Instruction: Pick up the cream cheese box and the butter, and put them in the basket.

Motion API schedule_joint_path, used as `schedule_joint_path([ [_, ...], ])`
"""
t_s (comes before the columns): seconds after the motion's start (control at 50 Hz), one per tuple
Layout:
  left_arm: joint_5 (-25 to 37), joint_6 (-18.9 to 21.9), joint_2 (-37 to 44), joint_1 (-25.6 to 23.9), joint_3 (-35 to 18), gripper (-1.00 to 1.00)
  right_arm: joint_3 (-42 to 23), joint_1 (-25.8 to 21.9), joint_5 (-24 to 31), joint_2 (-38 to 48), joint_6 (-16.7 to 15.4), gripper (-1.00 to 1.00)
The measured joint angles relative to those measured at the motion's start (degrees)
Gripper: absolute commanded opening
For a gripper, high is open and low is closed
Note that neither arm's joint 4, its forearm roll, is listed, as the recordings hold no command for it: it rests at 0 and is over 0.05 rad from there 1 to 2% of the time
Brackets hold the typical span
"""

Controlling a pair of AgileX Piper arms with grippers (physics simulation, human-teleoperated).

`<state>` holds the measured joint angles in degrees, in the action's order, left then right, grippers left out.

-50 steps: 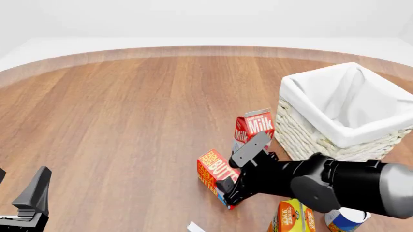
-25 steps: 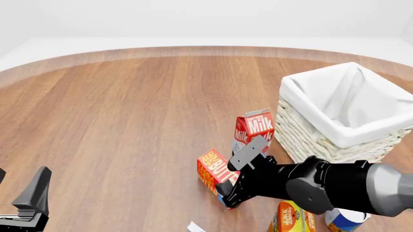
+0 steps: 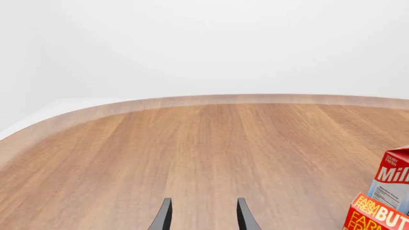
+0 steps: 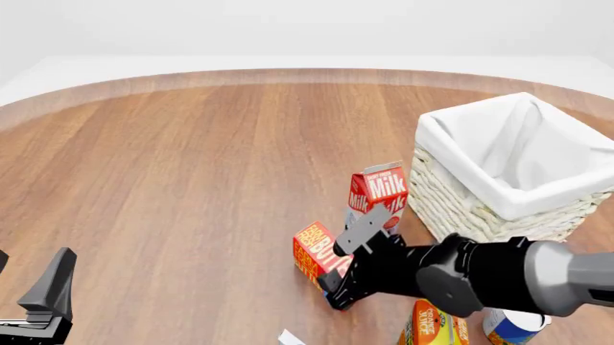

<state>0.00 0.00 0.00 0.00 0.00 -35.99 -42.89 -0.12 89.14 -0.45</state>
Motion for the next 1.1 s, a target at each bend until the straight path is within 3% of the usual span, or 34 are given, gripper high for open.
schedule_joint_path([
  [0.84, 0.00, 0.00, 0.00, 0.00, 0.00, 1.00, 0.94, -0.03, -2.32, 2.30, 0.62, 1.00],
  [0.86, 0.00, 0.00, 0.00, 0.00, 0.00, 1.00, 0.95, -0.03, -2.36, 2.35, 0.62, -1.00],
  [1.1, 0.00, 0.00, 0.00, 0.00, 0.00, 1.00, 0.96, 0.17, -2.11, 2.06, -0.35, -1.00],
])
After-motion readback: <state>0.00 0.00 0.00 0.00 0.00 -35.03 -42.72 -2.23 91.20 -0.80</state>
